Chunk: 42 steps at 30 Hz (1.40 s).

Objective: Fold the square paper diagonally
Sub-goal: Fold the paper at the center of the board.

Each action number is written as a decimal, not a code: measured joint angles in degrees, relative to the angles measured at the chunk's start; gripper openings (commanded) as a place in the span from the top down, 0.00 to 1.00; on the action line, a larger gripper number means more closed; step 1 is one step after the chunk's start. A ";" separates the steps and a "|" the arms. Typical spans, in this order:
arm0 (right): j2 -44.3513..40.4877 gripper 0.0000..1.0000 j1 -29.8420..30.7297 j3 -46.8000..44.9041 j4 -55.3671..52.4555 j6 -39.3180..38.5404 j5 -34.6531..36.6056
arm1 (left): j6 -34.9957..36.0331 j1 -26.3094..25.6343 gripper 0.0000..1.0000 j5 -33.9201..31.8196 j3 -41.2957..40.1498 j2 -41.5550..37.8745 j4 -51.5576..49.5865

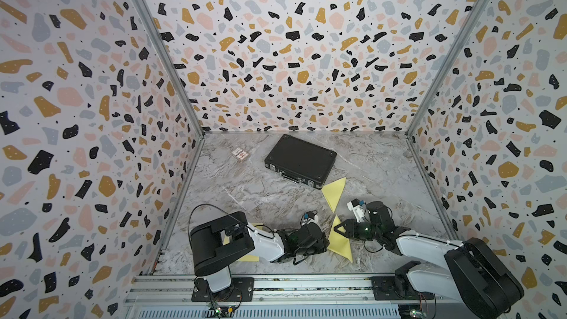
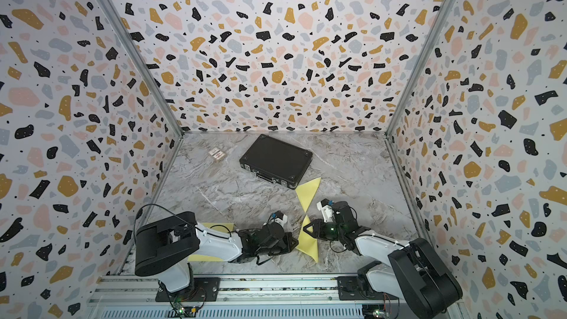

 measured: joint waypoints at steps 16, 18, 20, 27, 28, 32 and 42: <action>0.48 0.95 0.00 1.66 -0.90 -2.12 -0.79 | 0.17 -0.02 1.00 1.33 -0.26 1.92 4.17; 0.48 0.82 0.00 1.88 -1.31 -2.40 -0.79 | 0.17 -0.04 1.00 1.36 -0.26 1.97 4.26; 0.48 0.69 -0.04 2.10 -1.42 -2.80 -0.85 | 0.17 -0.04 1.00 1.33 -0.26 2.03 4.33; 0.57 0.69 -0.48 3.50 -1.53 -3.48 -0.87 | 0.20 -0.04 1.00 1.55 -0.33 2.38 5.11; 0.68 0.71 -0.55 3.98 -1.53 -3.61 -0.87 | 0.24 -0.04 1.00 1.55 -0.33 2.38 5.11; 1.77 0.79 -0.94 5.44 -1.27 -4.17 -1.14 | 0.39 -0.04 1.00 1.64 -0.33 2.54 5.42; 2.58 0.97 -1.99 5.73 -1.62 -4.85 -1.31 | 0.55 -0.31 1.00 1.88 -0.33 3.61 7.56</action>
